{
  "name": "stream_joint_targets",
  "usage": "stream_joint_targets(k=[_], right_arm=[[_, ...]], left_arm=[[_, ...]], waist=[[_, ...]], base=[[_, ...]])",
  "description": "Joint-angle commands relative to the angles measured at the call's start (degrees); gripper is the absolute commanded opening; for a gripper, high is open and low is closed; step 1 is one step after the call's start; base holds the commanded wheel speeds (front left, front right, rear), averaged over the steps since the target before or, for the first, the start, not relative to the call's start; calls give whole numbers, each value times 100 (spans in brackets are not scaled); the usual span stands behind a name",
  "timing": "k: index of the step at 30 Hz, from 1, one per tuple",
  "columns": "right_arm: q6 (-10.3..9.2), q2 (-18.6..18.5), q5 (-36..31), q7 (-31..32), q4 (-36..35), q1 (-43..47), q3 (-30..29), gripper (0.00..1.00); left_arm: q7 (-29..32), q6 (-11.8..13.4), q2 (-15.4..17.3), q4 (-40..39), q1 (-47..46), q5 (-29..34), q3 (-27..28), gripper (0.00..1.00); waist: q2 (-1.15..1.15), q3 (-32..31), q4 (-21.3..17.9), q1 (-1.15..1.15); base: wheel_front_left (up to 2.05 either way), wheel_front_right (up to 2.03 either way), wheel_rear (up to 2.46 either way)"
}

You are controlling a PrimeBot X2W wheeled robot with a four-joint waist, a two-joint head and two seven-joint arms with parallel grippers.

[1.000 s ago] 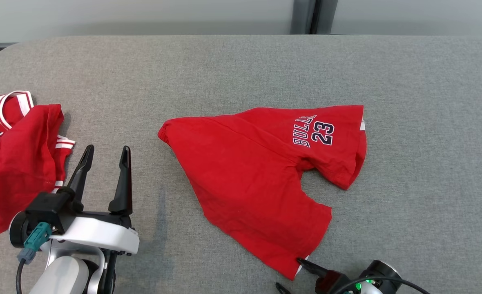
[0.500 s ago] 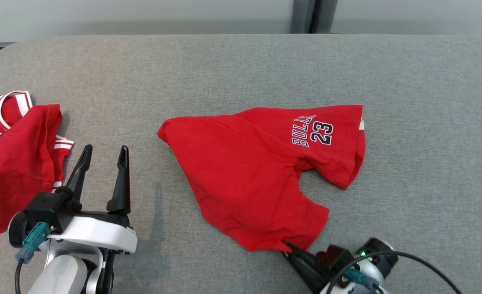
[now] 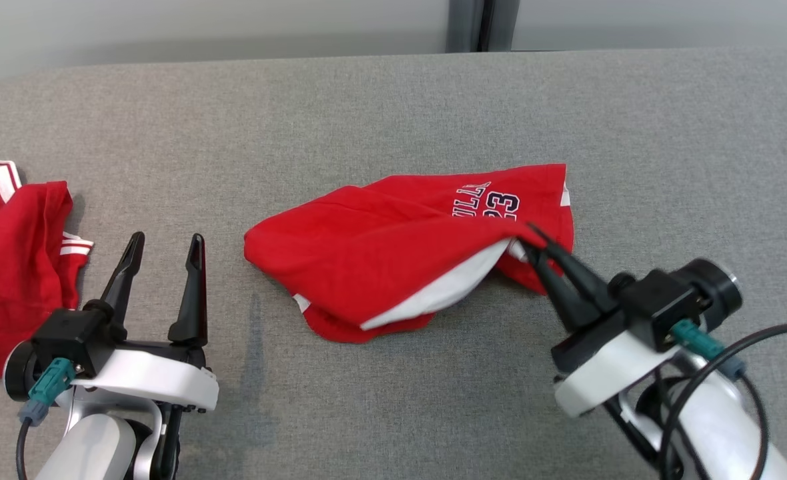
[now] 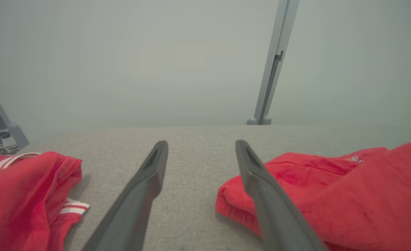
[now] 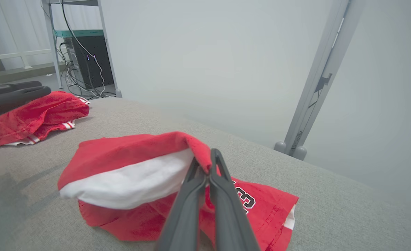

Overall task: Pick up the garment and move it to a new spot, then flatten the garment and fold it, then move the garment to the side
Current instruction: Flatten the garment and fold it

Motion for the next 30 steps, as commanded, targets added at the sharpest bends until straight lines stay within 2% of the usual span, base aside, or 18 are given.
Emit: stream_joint_targets(k=[1,10,16,23,24,25,26,30], right_arm=[[1,12,1,-51,-8,-114,-114,0],[0,98,217,-187,524,-913,-887,0],[0,120,404,-301,1519,-1501,-1355,0],[1,195,506,-556,2553,-1759,-1464,0],[1,212,518,-625,2644,-1752,-1455,31],[1,232,519,-689,2722,-1742,-1438,87],[1,252,545,-763,2784,-1733,-1427,100],[1,302,611,-1030,2892,-1555,-1507,100]], left_arm=[[2,16,56,-19,-118,12,5,100],[29,-13,39,-96,-284,50,-52,100],[6,-98,-36,-44,-461,82,-179,100],[-69,-196,-168,98,-623,97,-279,100],[-81,-209,-176,122,-622,95,-287,100],[-88,-216,-179,146,-630,92,-291,100],[-97,-223,-182,168,-643,91,-290,100],[-123,-230,-178,246,-646,74,-281,100]], waist=[[0,58,-6,0],[0,355,30,0],[0,592,151,0],[0,741,264,0],[0,746,265,0],[0,746,261,0],[0,742,256,0],[0,658,210,0]], base=[[0,0,0],[0,0,0],[0,0,0],[0,0,0],[0,0,0],[0,0,0],[0,0,0],[0,0,0]])
